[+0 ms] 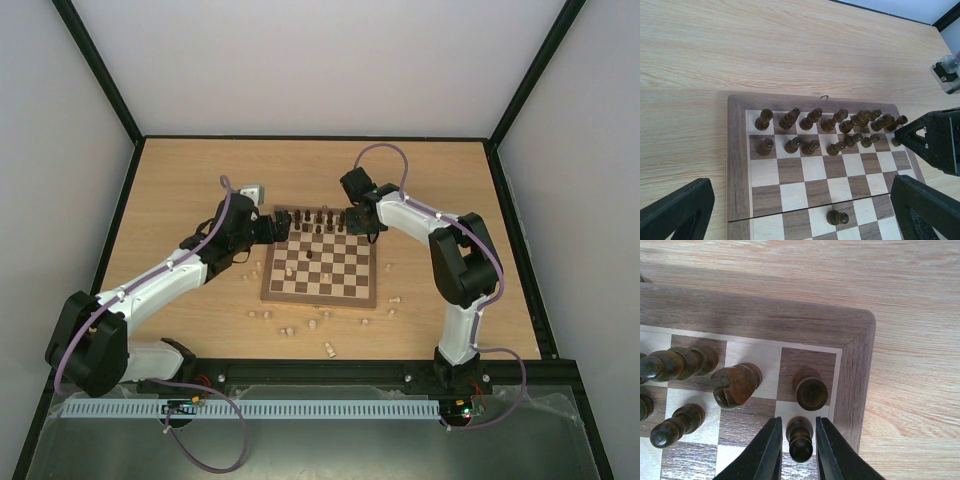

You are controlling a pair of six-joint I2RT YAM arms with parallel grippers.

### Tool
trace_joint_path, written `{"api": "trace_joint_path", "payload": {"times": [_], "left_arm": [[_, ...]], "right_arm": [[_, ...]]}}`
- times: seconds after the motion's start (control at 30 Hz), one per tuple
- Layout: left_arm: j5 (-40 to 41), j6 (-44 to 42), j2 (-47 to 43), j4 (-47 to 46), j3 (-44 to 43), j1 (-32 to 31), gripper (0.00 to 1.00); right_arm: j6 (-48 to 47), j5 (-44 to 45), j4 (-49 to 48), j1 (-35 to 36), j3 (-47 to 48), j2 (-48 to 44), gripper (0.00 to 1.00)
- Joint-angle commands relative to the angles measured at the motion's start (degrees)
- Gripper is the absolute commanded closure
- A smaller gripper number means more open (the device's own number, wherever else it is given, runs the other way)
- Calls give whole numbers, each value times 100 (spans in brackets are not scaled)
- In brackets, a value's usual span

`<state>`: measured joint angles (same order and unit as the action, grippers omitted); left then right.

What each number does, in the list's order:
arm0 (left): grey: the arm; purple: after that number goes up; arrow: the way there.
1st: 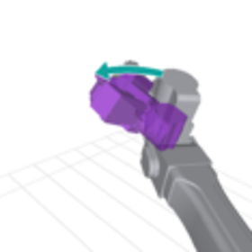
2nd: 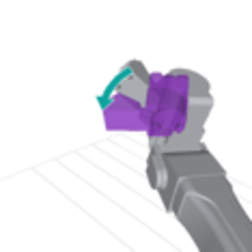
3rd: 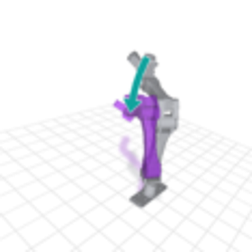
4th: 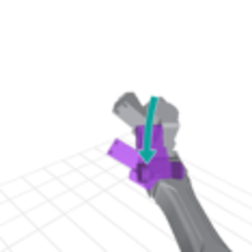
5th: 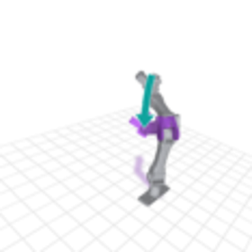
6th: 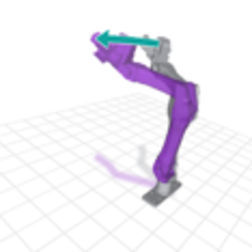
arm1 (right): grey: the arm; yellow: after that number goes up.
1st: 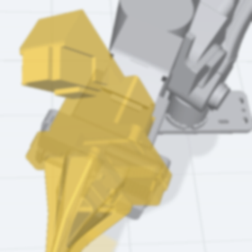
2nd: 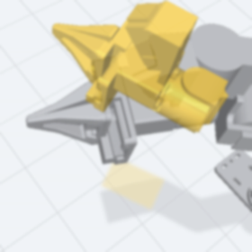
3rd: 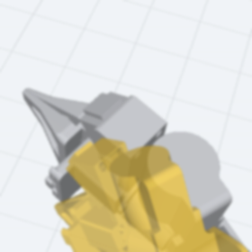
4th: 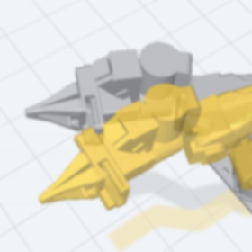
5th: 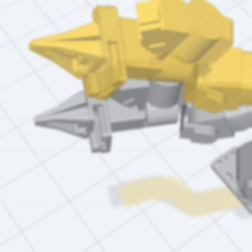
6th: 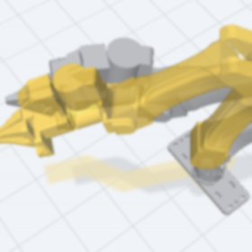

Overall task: Set up the chess pieces on the board
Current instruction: Place the chess piece on the chessboard.

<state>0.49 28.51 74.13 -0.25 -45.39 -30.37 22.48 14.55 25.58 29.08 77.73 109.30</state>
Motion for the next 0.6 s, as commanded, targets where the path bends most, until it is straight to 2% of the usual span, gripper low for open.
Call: {"api": "trace_joint_path", "payload": {"times": [0.0, 0.37, 0.47, 0.57], "left_arm": [[33, -30, -71, 104, -147, -20, 0], [40, -47, -174, 38, -70, -19, 0], [43, -47, -225, 25, -43, -14, 0], [93, -33, -270, 25, -28, -20, 1]], "right_arm": [[12, -12, 104, -34, -41, -93, 79], [55, -41, 35, -34, -668, -1189, 62], [31, -169, -23, -36, -806, -1545, 52], [8, -404, -111, -13, -897, -1821, 33]]}}
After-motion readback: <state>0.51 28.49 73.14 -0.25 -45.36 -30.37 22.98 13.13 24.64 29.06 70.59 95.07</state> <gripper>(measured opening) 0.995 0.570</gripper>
